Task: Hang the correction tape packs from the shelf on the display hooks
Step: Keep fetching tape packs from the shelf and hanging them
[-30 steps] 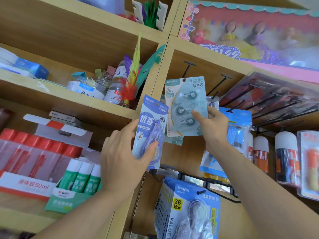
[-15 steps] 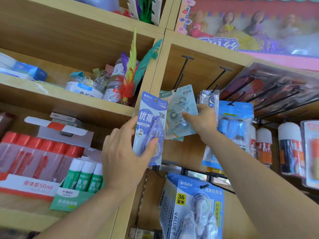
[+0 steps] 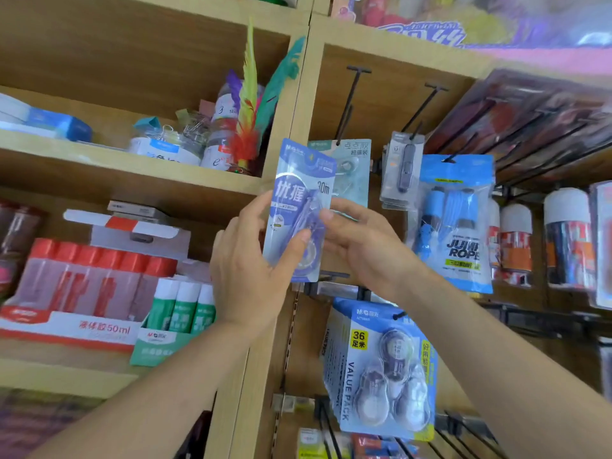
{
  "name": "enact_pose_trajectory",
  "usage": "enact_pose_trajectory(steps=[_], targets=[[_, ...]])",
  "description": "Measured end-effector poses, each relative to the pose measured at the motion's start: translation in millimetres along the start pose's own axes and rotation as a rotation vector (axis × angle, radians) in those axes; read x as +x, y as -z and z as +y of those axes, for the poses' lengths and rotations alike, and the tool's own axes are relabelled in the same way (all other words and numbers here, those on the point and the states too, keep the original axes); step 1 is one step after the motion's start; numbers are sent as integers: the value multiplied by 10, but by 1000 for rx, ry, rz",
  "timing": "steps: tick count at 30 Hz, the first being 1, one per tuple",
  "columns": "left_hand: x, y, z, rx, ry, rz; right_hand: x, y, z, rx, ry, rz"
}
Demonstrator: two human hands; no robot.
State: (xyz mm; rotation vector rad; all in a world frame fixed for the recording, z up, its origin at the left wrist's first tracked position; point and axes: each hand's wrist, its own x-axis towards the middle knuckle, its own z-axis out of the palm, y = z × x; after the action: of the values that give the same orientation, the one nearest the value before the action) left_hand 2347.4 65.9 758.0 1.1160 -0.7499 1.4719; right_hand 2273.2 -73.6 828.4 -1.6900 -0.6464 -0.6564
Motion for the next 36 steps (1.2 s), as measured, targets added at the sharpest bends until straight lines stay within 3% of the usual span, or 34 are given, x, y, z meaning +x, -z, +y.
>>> enact_pose_trajectory(steps=[5,8,13,18,23,26,30,34,36], targets=[[6,5,-20,153,-160,-82,-153,-7,-86,154,37,78],[13,-11,-16,286,-290,-123,-268,107,-175,213,128,235],[-7,-32,-29,424,-345,-186,-577,461,-286,130,155,410],[-77,4,15,527,-367,-216,-1134,845,-273,-24,121,481],[-437,90,273,432,-183,-337,-1744,1183,-44,-38,127,627],[-826,37,538,264,-292,-299,-2090,1356,199,-62,75,743],[-1341,-197,704,30,-435,-698,-2495,1496,524,-109,-5,820],[-1688,-433,677,97,-187,-1283,-2704,1586,725,-170,-52,781],[-1795,-517,605,182,-169,-1431,-2722,1605,765,-206,-66,727]])
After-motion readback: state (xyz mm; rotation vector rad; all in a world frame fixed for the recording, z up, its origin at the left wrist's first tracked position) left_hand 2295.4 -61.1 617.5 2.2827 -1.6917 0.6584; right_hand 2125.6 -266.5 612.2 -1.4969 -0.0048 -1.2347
